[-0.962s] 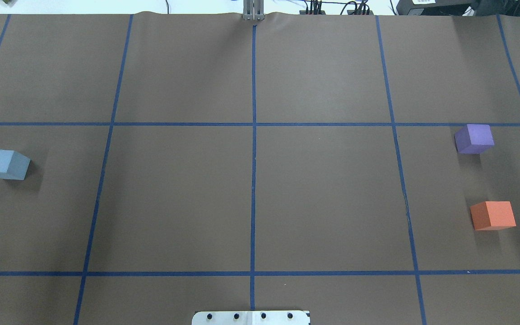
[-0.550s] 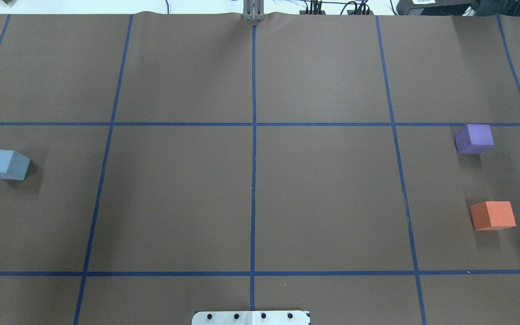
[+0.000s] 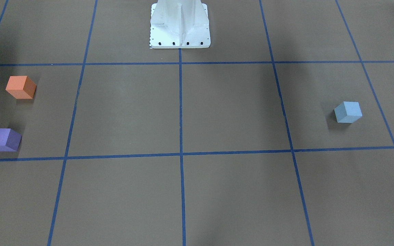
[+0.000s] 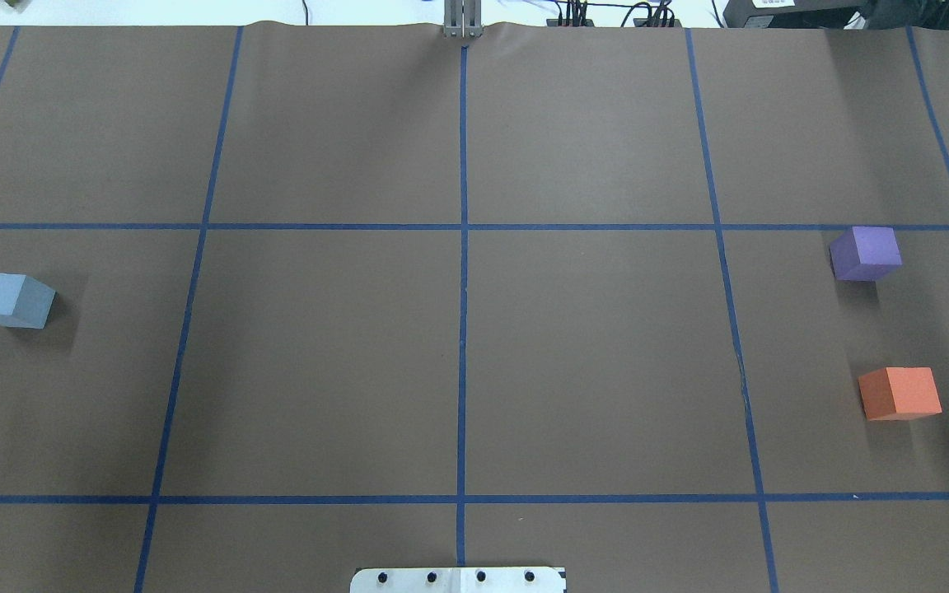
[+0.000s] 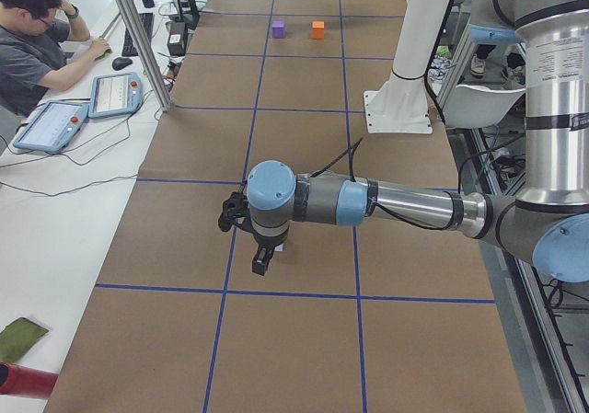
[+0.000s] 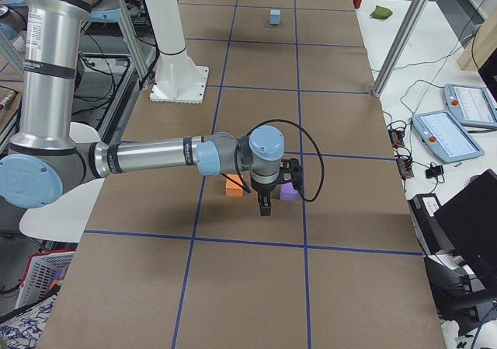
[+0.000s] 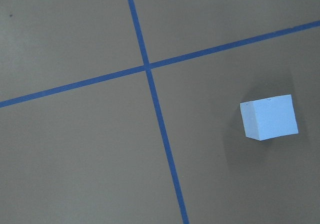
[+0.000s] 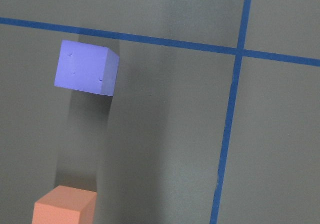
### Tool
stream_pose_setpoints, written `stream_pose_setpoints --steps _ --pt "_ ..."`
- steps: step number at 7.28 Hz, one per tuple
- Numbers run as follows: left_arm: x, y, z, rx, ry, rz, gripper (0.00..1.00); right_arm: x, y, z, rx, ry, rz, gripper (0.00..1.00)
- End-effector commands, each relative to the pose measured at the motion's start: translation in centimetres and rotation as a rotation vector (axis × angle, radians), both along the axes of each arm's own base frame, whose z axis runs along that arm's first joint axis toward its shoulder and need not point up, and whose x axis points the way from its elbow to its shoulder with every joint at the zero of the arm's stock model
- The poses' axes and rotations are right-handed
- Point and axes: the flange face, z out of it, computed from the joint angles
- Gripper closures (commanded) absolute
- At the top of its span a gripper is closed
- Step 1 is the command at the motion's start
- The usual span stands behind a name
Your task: Place blue block between orange and purple blocks
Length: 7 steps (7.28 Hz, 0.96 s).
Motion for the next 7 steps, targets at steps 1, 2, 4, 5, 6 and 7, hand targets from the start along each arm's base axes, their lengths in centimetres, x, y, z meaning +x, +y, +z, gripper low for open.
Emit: stream_pose_setpoints --steps 1,2,4,5,6,7 --pt "6.9 -0.6 0.7 -0.071 0.008 0.056 0.00 -2.7 -0.7 -1.5 0.009 -0.018 0.042 0.00" --pt "7.9 -1.0 2.3 -0.078 0.023 0.018 0.00 -3.0 -0.6 -1.6 0.012 -0.025 0.053 0.00" --pt "13.0 -1.0 5.3 -0.082 0.084 -0.061 0.00 -3.1 -0.3 -1.4 0.011 -0.026 0.051 0.00" --pt "15.6 -1.0 5.7 -0.076 0.059 -0.128 0.00 -3.0 -0.3 -1.4 0.008 -0.026 0.051 0.00" --pt "19.5 -0.8 5.2 -0.076 0.036 -0.133 0.00 -3.0 -0.3 -1.4 0.008 -0.026 0.052 0.00" --pt "20.6 -1.0 4.6 -0.070 0.030 -0.136 0.00 -3.0 -0.2 -1.3 0.008 -0.026 0.052 0.00"
